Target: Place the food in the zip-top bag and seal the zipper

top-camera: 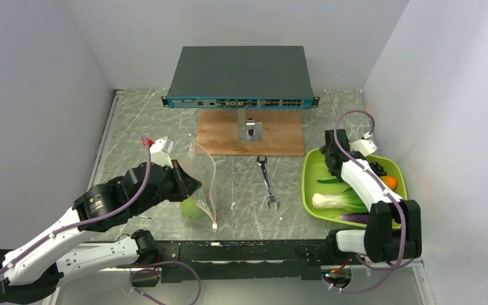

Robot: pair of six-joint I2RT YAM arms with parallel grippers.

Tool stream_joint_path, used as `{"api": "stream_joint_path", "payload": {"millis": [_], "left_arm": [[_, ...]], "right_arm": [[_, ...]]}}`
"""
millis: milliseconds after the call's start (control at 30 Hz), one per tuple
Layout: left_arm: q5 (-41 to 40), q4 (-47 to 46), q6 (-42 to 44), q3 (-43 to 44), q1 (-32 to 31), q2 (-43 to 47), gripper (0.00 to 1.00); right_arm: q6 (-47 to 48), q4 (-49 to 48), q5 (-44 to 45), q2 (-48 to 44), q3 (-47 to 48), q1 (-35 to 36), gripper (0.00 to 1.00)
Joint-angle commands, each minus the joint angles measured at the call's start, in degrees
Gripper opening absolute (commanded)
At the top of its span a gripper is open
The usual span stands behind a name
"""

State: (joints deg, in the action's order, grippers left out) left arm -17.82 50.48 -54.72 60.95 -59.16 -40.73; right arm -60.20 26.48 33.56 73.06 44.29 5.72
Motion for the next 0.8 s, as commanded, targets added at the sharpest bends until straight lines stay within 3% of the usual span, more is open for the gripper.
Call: {"api": "stream_joint_path", "payload": {"millis": [0, 267, 567, 767], "left_arm": [[1.1, -1.7, 0.8, 0.3, 0.0, 0.0, 0.00], [2.4, -2.3, 0.4, -0.1, 0.0, 0.5, 0.00], [2.1, -0.9, 1.1, 1.1, 0.0, 0.1, 0.00], [1.8, -0.7, 0.8, 0.6, 0.0, 1.1, 0.00]], "right_arm": [[-3.2, -3.8, 0.6, 1.4, -2.5, -4.2, 0.90], [-5.2, -7.8, -2.8, 6.1, -3.2, -10.4, 0.89], [-5.0, -11.9, -8.2, 13.1, -3.6, -11.3, 0.85], [-5.7, -7.3, -10.2, 17.9, -0.3, -11.2, 0.58]]}}
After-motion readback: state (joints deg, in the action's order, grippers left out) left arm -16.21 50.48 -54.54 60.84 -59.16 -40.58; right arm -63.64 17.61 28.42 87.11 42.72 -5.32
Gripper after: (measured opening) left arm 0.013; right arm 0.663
